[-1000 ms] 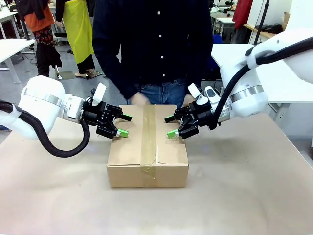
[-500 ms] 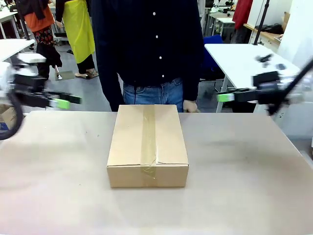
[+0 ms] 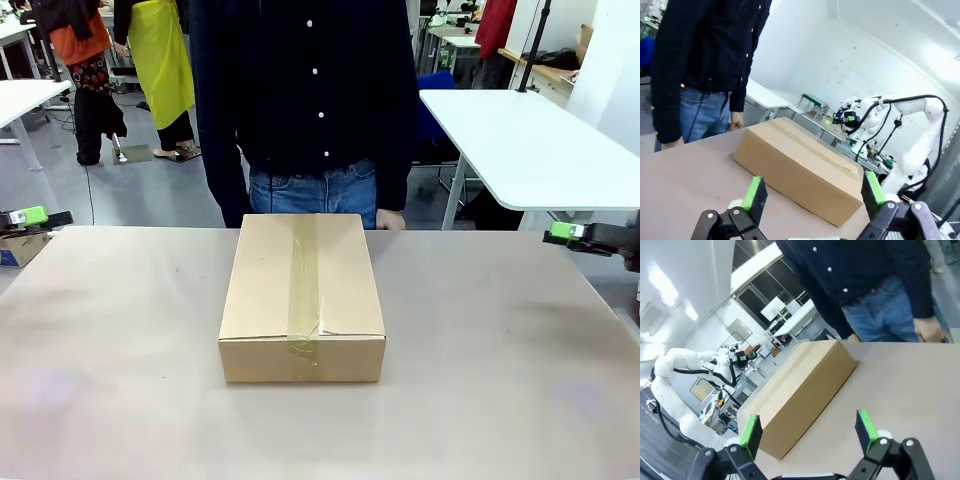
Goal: Pack the gift set into the box.
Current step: Press and hold the closed box until the human finishes sealing it.
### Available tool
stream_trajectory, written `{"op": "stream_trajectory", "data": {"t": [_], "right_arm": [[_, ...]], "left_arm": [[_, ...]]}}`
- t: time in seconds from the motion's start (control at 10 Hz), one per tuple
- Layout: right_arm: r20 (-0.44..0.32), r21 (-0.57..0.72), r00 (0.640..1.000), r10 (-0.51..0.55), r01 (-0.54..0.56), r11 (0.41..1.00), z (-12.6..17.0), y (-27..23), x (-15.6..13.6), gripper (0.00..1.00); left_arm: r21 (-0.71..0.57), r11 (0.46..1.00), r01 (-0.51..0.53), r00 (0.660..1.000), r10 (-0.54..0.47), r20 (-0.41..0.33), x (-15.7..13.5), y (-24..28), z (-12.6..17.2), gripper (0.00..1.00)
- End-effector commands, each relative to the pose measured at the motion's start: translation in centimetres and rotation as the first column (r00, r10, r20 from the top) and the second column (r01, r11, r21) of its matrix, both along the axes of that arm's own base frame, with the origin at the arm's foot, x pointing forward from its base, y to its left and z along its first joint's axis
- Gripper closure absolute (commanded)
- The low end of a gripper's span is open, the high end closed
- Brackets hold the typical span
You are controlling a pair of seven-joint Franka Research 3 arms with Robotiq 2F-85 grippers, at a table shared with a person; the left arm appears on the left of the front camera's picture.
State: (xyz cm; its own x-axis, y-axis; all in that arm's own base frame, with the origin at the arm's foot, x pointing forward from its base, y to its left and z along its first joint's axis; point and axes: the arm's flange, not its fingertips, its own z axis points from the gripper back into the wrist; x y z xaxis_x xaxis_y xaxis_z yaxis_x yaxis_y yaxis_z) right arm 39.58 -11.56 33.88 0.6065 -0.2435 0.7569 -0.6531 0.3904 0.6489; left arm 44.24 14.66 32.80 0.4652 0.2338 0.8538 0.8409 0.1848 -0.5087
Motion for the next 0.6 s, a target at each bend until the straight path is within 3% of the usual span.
{"op": "stream_trajectory", "data": {"t": [0.0, 0.5], "right_arm": [[0.031, -0.030, 0.999, 0.025, -0.025, 0.999, 2.75, 0.66, -0.40, 0.00], [0.031, -0.030, 0.999, 0.025, -0.025, 0.999, 2.75, 0.66, -0.40, 0.00]], "left_arm": [[0.048, 0.997, 0.059, 0.997, -0.061, 0.041, -0.85, -0.85, 2.68, 0.00], [0.048, 0.997, 0.059, 0.997, -0.061, 0.041, -0.85, -0.85, 2.68, 0.00]]}}
